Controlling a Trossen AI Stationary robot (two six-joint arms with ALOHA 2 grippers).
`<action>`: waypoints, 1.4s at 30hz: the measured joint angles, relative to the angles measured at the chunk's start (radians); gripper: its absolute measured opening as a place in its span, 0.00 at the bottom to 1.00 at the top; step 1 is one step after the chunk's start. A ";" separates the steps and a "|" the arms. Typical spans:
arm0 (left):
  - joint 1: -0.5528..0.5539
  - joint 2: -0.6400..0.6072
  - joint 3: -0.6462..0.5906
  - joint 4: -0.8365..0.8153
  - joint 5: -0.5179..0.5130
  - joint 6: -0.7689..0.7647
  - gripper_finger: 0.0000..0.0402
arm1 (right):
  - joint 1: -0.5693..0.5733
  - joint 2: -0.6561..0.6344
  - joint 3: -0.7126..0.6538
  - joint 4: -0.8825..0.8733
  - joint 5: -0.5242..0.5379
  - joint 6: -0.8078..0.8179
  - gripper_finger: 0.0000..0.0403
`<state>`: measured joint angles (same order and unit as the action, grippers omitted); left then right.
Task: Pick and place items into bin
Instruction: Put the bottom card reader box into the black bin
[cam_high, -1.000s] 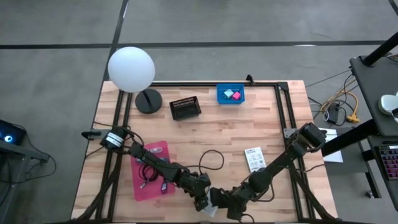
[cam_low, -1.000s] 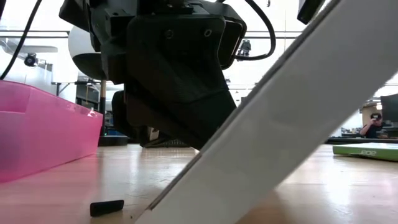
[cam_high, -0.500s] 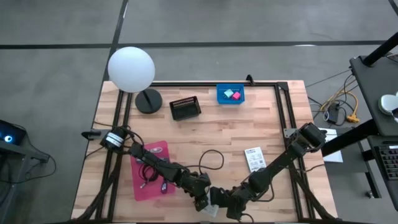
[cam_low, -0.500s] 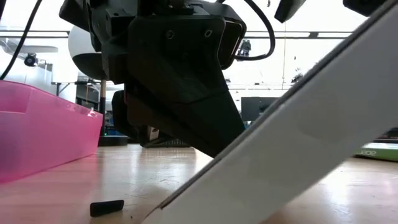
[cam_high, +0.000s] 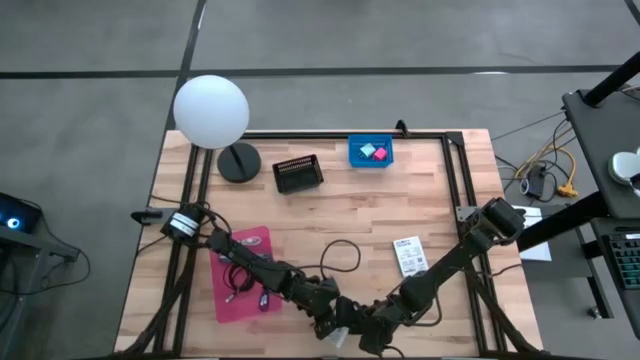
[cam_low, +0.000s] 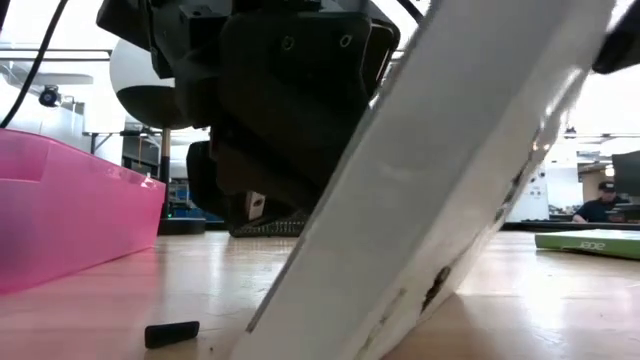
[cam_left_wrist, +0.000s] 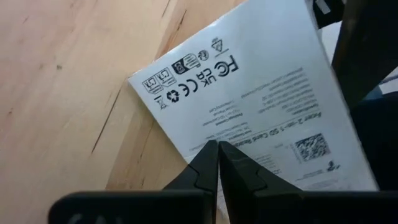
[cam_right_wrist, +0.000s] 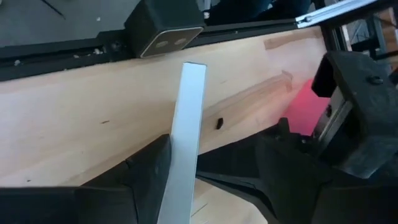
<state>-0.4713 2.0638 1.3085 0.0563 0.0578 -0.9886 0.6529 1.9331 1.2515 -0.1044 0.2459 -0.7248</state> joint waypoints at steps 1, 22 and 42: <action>0.000 0.000 0.000 0.006 -0.003 0.000 0.00 | 0.003 0.000 0.002 -0.001 0.000 0.013 0.55; 0.009 -0.002 0.000 0.052 -0.013 0.000 0.00 | 0.029 0.000 0.062 -0.148 0.119 0.222 0.51; 0.007 -0.005 0.001 0.040 -0.030 0.000 0.00 | 0.005 0.003 0.064 -0.230 -0.018 0.329 0.31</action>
<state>-0.4644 2.0590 1.3094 0.0963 0.0277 -0.9890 0.6578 1.9366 1.3159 -0.3344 0.2279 -0.3956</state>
